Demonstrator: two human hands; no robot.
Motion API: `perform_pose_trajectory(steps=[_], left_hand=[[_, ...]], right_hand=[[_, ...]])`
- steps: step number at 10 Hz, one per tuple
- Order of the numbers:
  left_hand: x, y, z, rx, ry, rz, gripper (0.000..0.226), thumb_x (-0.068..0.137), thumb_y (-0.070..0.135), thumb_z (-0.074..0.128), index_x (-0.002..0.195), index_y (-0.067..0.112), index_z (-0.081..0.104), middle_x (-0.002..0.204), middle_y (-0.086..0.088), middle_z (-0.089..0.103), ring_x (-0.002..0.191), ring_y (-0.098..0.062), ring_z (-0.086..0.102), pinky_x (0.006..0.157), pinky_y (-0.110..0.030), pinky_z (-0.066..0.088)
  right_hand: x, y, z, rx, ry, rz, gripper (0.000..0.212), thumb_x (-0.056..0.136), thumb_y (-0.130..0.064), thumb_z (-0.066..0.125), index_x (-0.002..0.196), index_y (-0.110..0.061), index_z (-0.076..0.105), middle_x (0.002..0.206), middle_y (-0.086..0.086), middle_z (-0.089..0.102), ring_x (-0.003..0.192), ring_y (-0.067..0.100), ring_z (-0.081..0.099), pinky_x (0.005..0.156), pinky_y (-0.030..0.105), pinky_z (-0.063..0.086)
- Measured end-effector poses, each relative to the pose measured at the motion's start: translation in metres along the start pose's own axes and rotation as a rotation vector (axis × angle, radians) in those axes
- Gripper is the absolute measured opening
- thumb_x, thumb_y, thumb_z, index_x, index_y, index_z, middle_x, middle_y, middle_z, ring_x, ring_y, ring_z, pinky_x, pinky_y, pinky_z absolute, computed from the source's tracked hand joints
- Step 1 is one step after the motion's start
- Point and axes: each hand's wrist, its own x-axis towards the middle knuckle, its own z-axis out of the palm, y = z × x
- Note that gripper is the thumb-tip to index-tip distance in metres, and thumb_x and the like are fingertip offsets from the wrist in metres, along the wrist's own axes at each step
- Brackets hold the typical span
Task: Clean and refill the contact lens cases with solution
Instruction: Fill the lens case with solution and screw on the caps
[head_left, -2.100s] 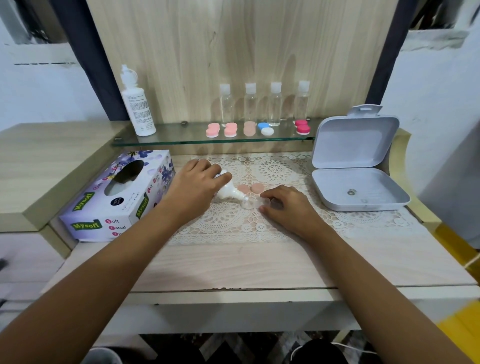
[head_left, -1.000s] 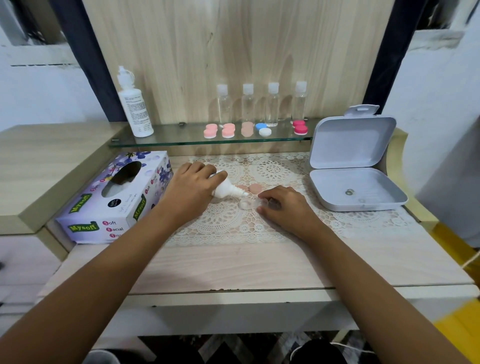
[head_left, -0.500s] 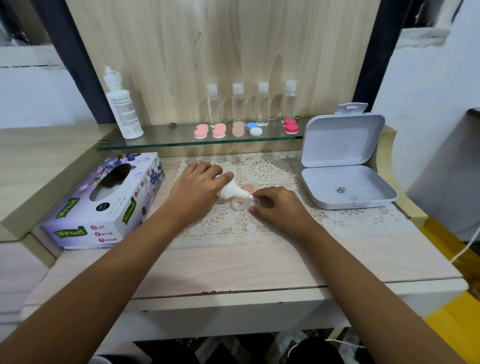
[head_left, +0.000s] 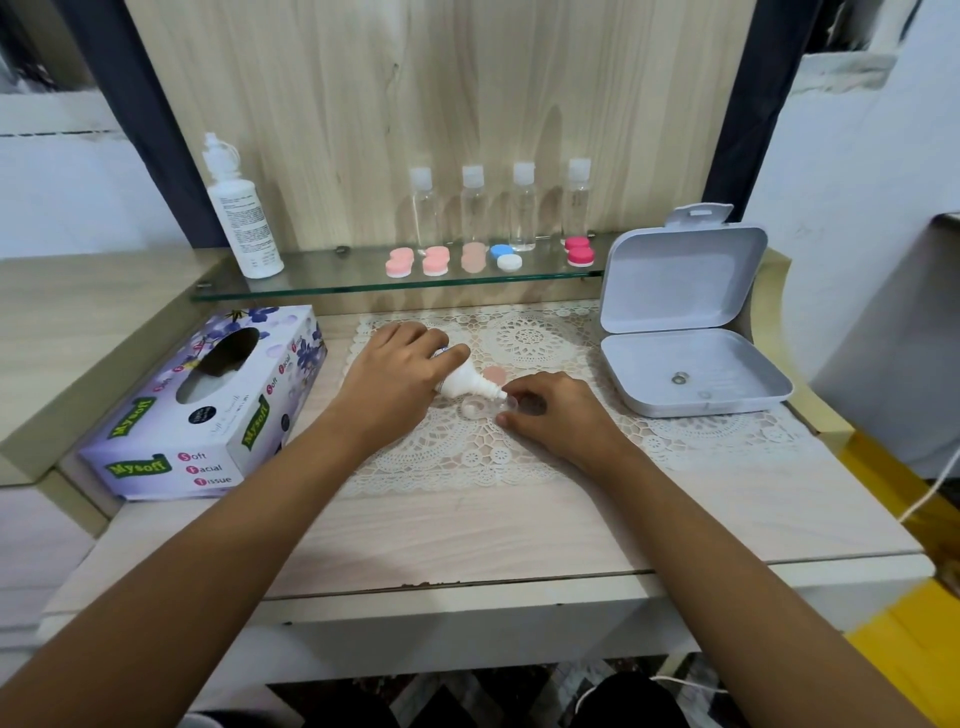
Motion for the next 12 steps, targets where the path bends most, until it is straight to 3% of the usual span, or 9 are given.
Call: perform_pose_trajectory(steps=[12], left_hand=[[0.0022, 0.0004, 0.0025, -0.007, 0.008, -0.009, 0.048, 0.057, 0.001, 0.079, 0.102, 0.012, 0.068, 0.088, -0.008, 0.068, 0.08, -0.03, 0.062, 0.074, -0.036, 0.049]], right_hand=[[0.0011, 0.0007, 0.0003, -0.034, -0.008, -0.022, 0.018, 0.078, -0.029, 0.069, 0.093, -0.018, 0.069, 0.082, 0.004, 0.065, 0.082, 0.021, 0.055, 0.076, 0.038, 0.045]])
